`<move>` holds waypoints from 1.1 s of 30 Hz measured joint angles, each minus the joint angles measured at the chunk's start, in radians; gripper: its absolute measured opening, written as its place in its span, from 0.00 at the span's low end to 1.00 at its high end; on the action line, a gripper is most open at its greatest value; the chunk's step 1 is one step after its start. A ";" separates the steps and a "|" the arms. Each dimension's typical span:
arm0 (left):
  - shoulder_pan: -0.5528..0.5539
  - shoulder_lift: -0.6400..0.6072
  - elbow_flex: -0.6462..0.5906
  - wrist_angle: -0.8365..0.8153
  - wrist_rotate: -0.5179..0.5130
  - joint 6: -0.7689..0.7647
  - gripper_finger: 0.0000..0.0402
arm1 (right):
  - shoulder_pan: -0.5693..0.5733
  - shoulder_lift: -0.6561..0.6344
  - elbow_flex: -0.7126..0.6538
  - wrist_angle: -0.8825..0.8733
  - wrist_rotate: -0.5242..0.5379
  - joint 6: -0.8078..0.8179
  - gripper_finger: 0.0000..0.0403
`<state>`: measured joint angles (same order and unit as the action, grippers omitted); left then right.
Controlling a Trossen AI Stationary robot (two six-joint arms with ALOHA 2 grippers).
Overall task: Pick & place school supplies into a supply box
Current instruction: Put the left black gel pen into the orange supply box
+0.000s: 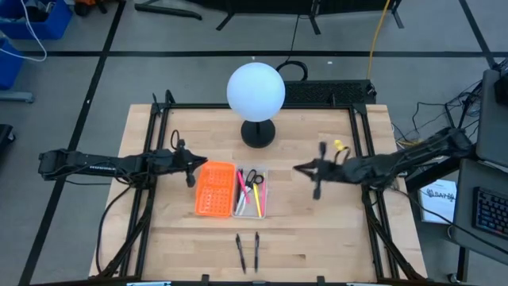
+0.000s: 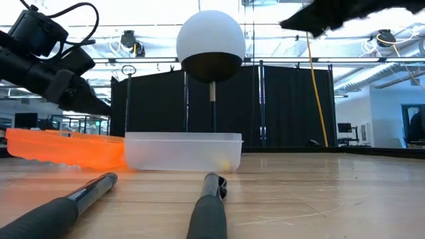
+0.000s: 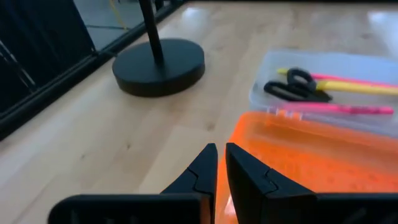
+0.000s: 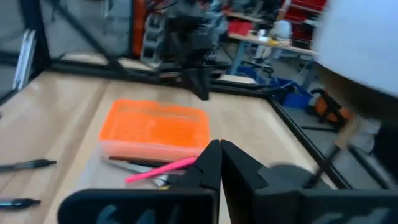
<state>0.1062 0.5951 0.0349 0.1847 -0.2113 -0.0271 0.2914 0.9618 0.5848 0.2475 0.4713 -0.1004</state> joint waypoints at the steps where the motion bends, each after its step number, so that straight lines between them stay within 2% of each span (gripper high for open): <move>1: 0.000 0.000 0.000 0.014 0.000 0.000 0.09 | -0.013 -0.055 -0.041 0.000 -0.006 0.016 0.01; 6: 0.000 0.000 0.000 0.083 -0.007 -0.073 0.04 | -0.081 -0.298 -0.200 0.054 -0.126 0.071 0.00; 8: 0.000 0.000 0.000 0.083 -0.008 -0.125 0.02 | -0.093 -0.358 -0.248 0.080 -0.165 0.087 0.00; 11: 0.000 0.000 0.000 0.081 -0.029 -0.162 0.02 | -0.098 -0.410 -0.298 0.074 -0.166 0.120 0.00; 15: 0.000 0.000 0.000 0.079 -0.019 -0.191 0.07 | -0.099 -0.460 -0.375 0.138 -0.220 0.115 0.00; 21: -0.001 0.000 0.000 0.073 0.113 -0.214 0.10 | -0.100 -0.491 -0.443 0.167 -0.236 0.106 0.00; 29: 0.000 0.000 0.000 0.052 0.053 -0.283 0.10 | -0.100 -0.490 -0.530 0.226 -0.237 0.083 0.00; 33: -0.014 0.000 0.000 0.040 0.063 -0.328 0.10 | -0.100 -0.490 -0.542 0.223 -0.237 0.043 0.00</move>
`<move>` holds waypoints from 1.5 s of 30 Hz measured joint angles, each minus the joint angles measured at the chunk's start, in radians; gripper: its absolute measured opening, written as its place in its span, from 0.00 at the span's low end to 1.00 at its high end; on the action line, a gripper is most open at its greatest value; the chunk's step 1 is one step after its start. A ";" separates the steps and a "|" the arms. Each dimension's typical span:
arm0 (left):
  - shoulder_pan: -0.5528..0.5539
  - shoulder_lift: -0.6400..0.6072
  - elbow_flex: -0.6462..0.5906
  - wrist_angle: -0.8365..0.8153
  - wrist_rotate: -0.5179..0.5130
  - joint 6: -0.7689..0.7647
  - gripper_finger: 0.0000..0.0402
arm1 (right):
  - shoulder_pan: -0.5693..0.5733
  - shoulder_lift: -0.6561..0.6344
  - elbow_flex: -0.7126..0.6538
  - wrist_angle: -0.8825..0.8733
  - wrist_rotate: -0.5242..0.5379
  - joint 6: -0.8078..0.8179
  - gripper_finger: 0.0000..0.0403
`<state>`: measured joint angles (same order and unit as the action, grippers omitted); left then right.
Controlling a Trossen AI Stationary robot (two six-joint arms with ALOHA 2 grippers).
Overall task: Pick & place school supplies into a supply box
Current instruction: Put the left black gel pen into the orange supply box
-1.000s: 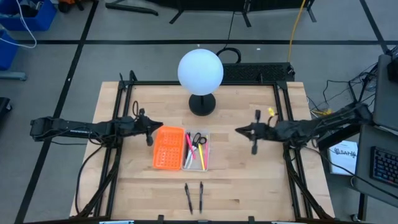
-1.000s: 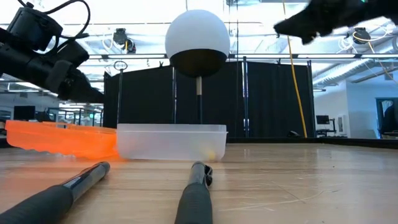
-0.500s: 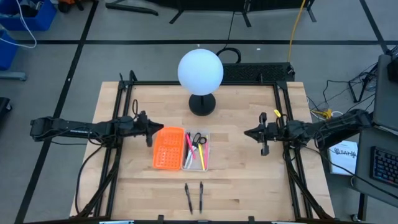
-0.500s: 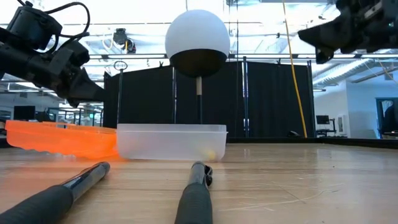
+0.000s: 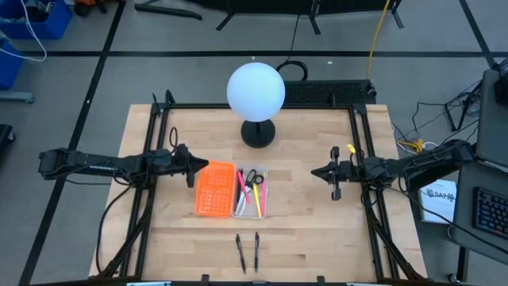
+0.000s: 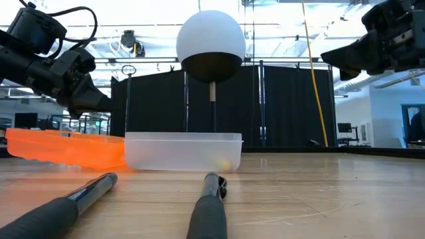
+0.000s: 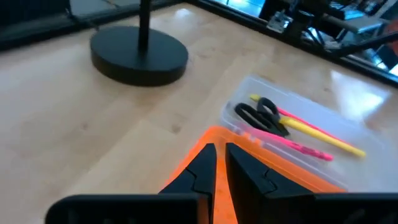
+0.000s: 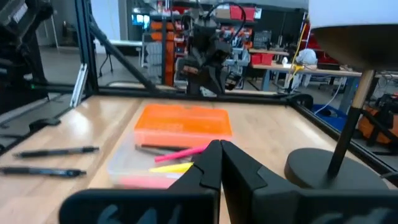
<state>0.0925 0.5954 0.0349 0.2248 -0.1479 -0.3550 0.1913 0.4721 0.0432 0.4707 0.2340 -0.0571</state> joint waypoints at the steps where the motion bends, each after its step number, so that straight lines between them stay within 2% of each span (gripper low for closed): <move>1: -0.006 0.000 0.000 -0.001 -0.001 -0.028 0.10 | 0.000 0.000 0.000 -0.004 0.000 -0.005 0.00; 3: -0.017 0.000 0.010 -0.025 -0.026 -0.106 0.09 | 0.000 0.000 -0.001 -0.004 0.000 -0.011 0.00; 6: -0.059 0.006 0.083 -0.176 -0.064 -0.216 0.02 | 0.000 0.000 -0.002 0.003 0.000 -0.044 0.00; 11: -0.249 0.083 0.357 -0.585 -0.139 -0.357 0.01 | 0.000 -0.001 -0.003 0.062 0.000 -0.148 0.00; 16: -0.510 0.296 0.693 -0.916 -0.351 -0.629 0.01 | 0.000 -0.001 -0.004 0.079 0.000 -0.168 0.00; 19: -0.632 0.480 0.871 -1.051 -0.408 -0.818 0.01 | 0.000 0.000 -0.004 0.068 0.000 -0.168 0.00; 24: -0.764 0.827 1.139 -1.196 -0.343 -1.116 0.00 | 0.000 -0.001 -0.004 0.047 -0.001 -0.138 0.00; 29: -0.838 1.151 1.423 -1.232 -0.252 -1.329 0.00 | 0.000 -0.001 -0.005 0.004 -0.004 -0.104 0.00; 36: -0.838 1.492 1.822 -1.231 -0.208 -1.429 0.00 | 0.000 0.000 -0.005 -0.037 -0.004 -0.079 0.00; 39: -0.821 1.609 1.975 -1.230 -0.139 -1.439 0.00 | 0.000 0.000 -0.005 -0.034 -0.007 -0.066 0.00; 42: -0.804 1.707 2.098 -1.269 -0.069 -1.457 0.00 | 0.000 0.000 -0.005 -0.021 -0.011 -0.060 0.00; 45: -0.792 1.757 2.170 -1.386 -0.054 -1.523 0.00 | 0.000 0.000 -0.005 0.010 -0.013 -0.083 0.00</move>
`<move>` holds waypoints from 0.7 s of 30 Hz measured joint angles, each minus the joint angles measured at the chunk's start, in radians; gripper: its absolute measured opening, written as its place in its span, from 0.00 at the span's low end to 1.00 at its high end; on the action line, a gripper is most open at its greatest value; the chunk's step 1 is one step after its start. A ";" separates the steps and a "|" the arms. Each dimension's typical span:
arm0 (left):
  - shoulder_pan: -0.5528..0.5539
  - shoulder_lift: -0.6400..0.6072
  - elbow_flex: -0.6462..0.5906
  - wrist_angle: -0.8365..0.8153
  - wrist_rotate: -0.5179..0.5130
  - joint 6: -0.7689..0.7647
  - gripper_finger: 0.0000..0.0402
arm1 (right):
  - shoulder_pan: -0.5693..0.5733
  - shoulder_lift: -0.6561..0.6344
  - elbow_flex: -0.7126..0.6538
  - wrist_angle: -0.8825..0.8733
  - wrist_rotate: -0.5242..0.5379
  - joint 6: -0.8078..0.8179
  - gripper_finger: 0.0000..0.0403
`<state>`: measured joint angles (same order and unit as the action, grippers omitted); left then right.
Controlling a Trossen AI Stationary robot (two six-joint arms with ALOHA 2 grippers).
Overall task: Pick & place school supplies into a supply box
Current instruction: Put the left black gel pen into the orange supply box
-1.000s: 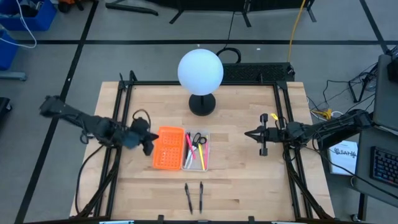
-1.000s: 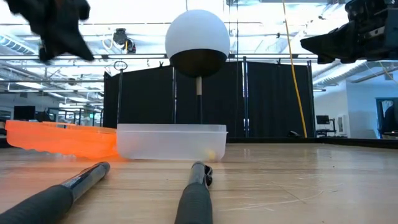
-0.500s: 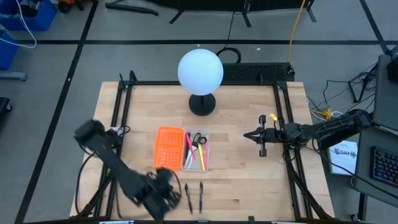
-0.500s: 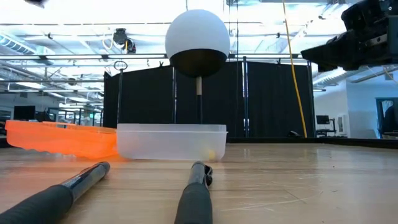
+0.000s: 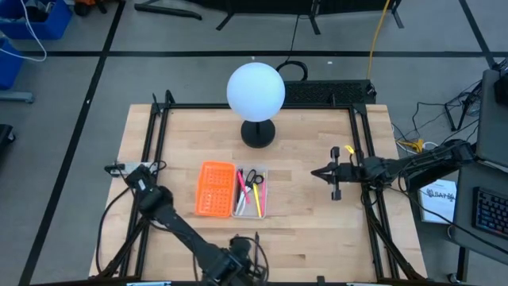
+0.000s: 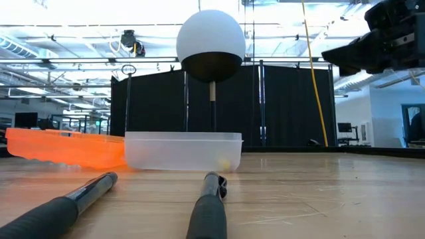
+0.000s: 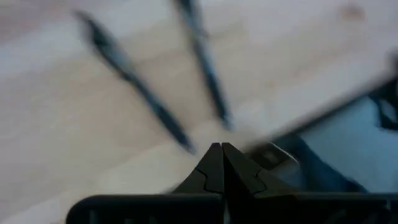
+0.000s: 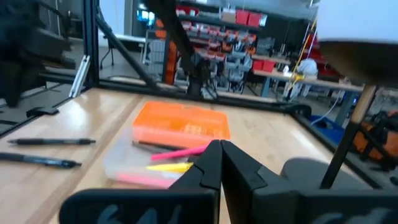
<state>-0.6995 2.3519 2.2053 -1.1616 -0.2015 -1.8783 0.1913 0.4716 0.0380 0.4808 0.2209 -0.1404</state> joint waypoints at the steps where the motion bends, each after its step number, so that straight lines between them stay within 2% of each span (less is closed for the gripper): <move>1: 0.002 0.007 0.009 -0.035 -0.001 -0.033 0.00 | 0.000 0.000 0.000 0.014 0.000 -0.006 0.00; 6: 0.002 0.011 0.009 -0.110 0.003 -0.206 0.00 | 0.000 0.000 0.000 0.039 0.007 -0.009 0.00; 10: 0.001 0.011 -0.018 -0.058 0.095 -0.302 0.00 | 0.000 0.000 0.000 0.049 0.014 -0.010 0.00; 13: 0.001 0.011 -0.044 -0.004 0.072 -0.366 0.00 | 0.000 0.000 0.000 0.071 0.014 -0.026 0.00; 17: 0.012 0.011 -0.080 0.020 0.067 -0.385 0.01 | 0.000 0.000 0.000 0.108 0.014 -0.064 0.00; 21: 0.021 0.011 -0.102 0.020 0.082 -0.376 0.07 | 0.000 0.000 0.000 0.129 0.014 -0.085 0.00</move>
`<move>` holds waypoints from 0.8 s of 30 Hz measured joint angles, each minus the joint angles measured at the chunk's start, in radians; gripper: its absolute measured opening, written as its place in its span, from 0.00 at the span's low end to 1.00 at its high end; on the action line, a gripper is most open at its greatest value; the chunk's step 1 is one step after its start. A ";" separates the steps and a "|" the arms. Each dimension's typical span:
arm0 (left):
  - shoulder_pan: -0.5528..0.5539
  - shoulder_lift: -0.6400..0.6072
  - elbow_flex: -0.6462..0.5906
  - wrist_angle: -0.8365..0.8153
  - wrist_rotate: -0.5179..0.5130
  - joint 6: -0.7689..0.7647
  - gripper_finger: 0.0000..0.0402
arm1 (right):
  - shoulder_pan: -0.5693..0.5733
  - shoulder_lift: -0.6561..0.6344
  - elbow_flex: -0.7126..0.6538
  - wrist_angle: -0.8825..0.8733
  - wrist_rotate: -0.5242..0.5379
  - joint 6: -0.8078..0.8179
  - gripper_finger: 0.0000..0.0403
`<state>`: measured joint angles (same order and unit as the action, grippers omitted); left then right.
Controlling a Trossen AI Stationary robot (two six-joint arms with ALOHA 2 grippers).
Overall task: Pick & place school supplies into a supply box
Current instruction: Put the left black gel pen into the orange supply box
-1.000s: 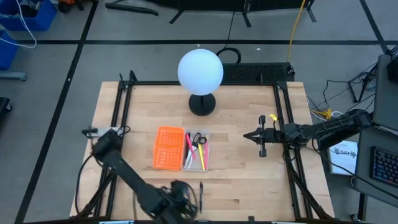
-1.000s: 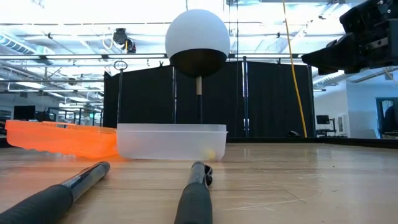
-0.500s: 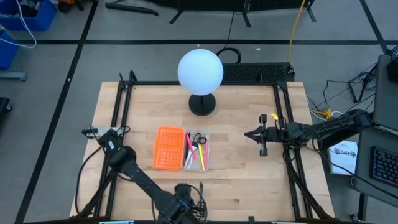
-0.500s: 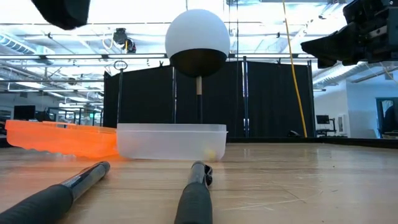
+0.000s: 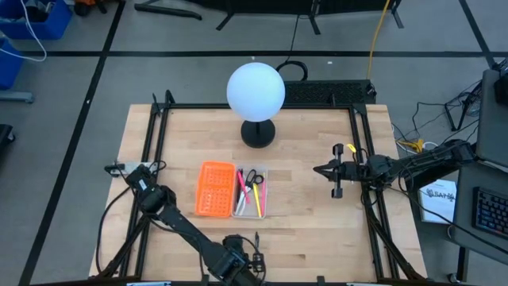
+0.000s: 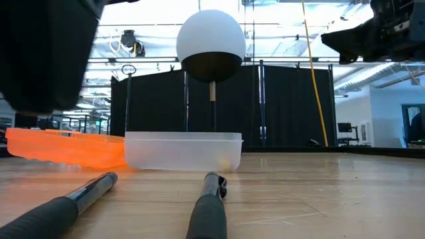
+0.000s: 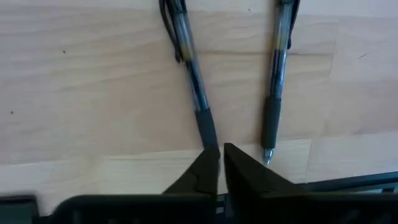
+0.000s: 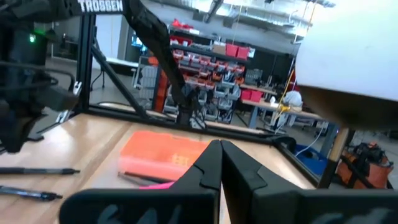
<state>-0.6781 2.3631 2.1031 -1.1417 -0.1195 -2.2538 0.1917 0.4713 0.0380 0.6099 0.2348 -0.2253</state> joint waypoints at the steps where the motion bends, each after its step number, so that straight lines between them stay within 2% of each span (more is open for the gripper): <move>1: 0.000 0.000 -0.003 0.001 -0.001 0.000 0.10 | 0.000 0.000 0.000 0.010 0.000 -0.002 0.00; 8: 0.004 0.000 -0.041 0.000 0.034 -0.001 0.31 | 0.000 0.000 -0.001 0.062 0.000 -0.004 0.00; 12: 0.004 0.000 -0.069 0.001 0.026 -0.001 0.39 | 0.000 0.000 -0.001 0.075 0.000 -0.004 0.00; 24: 0.049 0.000 -0.114 0.046 0.066 0.105 0.42 | 0.000 0.000 -0.001 0.066 0.000 0.000 0.00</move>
<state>-0.6290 2.3627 1.9896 -1.0959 -0.0540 -2.1492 0.1917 0.4717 0.0372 0.6762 0.2344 -0.2253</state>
